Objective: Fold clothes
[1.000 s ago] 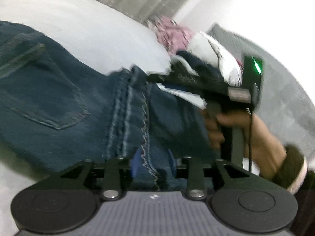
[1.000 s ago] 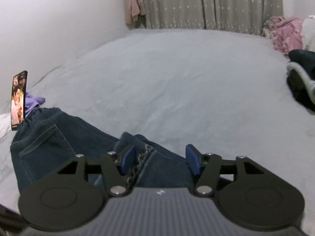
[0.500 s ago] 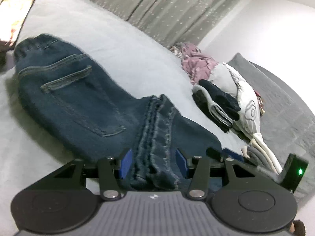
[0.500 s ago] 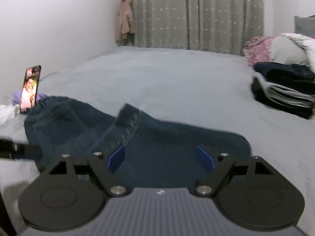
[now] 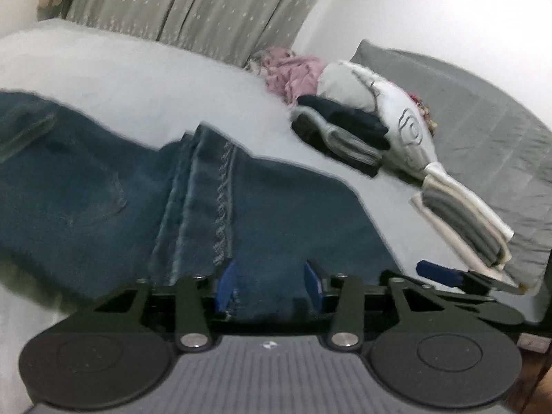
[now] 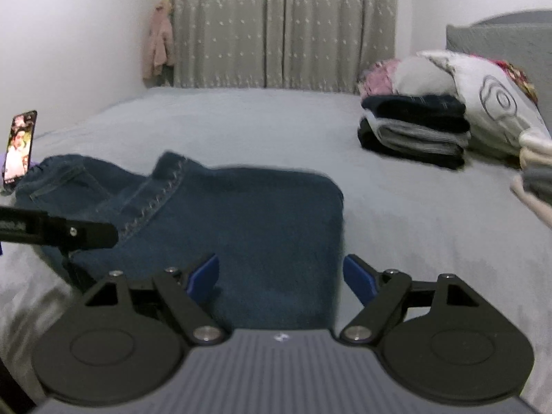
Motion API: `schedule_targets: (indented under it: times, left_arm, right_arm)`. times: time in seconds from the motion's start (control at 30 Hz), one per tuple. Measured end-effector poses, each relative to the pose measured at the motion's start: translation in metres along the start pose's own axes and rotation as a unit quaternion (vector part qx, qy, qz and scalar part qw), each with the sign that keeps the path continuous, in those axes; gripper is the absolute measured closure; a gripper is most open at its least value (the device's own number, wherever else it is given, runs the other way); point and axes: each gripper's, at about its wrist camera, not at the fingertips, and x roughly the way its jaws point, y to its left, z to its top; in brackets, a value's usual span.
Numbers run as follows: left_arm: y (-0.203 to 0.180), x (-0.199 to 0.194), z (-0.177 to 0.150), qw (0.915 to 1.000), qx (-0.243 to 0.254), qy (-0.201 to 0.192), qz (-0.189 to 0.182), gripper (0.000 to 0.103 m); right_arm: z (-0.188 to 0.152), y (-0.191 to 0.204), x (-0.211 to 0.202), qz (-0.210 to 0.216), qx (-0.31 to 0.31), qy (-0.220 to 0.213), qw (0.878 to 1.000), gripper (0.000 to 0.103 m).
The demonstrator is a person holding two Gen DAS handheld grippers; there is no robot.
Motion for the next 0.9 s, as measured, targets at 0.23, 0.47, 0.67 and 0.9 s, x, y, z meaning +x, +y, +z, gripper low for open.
schedule_targets:
  times: [0.23,0.47,0.67,0.9]
  left_arm:
    - [0.015,-0.005,0.005,0.9985,-0.052,-0.01,-0.016,0.064]
    - [0.024,-0.051,0.021,0.9907,-0.091,-0.078,0.065,0.026]
    - [0.049,-0.072,0.02,0.9698,-0.148,-0.107,0.161,0.023]
    - [0.114,-0.084,0.022,0.9224,-0.284,-0.139,0.222,0.023]
  right_arm:
    - [-0.017,-0.013,0.024,0.016,0.076,0.047,0.996,0.026]
    - [-0.004,-0.006,0.003,0.016,0.055,0.004,0.998,0.006]
    - [0.002,0.013,-0.004,0.029,0.018,-0.017,0.999,0.003]
    - [0.007,0.025,-0.01,0.038,0.005,-0.022,0.999,0.001]
